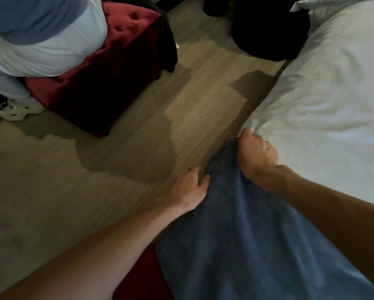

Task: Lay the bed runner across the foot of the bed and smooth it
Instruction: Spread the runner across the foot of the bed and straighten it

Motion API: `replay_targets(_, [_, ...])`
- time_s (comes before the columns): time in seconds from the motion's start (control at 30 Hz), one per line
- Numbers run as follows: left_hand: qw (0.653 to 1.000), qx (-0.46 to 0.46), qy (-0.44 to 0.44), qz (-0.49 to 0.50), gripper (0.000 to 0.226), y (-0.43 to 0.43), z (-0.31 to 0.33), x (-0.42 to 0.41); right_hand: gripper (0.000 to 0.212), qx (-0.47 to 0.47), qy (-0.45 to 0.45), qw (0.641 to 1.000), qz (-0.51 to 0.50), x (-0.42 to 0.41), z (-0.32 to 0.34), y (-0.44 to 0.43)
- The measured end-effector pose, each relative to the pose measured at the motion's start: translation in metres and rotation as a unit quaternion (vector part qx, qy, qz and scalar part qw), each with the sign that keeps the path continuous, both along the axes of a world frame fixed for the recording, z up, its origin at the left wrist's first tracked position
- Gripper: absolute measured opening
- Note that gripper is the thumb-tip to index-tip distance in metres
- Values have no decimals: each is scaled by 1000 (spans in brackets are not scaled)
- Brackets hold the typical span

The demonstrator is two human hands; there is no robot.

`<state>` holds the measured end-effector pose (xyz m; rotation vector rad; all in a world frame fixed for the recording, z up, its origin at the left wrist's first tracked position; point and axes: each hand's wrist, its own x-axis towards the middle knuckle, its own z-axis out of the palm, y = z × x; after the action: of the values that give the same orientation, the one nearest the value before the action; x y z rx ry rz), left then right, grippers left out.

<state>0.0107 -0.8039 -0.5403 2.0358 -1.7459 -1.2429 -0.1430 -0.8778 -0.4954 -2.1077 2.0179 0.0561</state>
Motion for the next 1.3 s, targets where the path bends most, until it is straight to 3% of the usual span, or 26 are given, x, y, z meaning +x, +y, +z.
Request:
replay_targets(0.13, [998, -14, 54, 41, 46, 3, 6, -16, 23, -32, 5, 999, -40, -15, 4, -25])
replay_targets(0.3, [998, -25, 55, 28, 54, 10, 5, -32, 37, 59, -85, 995, -5, -42, 2, -12])
replay_targets(0.43, [993, -109, 27, -31, 56, 14, 14, -50, 28, -1, -135, 991, 4, -70, 9, 29])
replay_targets(0.63, [954, -212, -74, -197, 61, 19, 34, -95, 29, -51, -63, 996, -38, -121, 14, 100])
replay_targets(0.83, [913, -236, -123, -309, 63, 27, 50, -127, 32, -41, -39, 990, -127, -155, 17, 154])
replay_targets(1.03, [878, -245, -129, -391, 38, 21, 56, -148, 35, -34, -37, 958, -281, -198, 23, 182])
replay_targets(1.1, [872, -251, -135, -398, 30, 15, 57, -162, 27, -18, -45, 944, -328, -210, 22, 188])
replay_targets(1.2, [885, -281, -100, -356, 20, 13, 60, -186, 18, 2, -28, 956, -291, -220, 14, 196])
replay_targets(1.3, [888, -261, -103, -364, 24, 12, 62, -211, 16, 2, -19, 970, -241, -226, 7, 205])
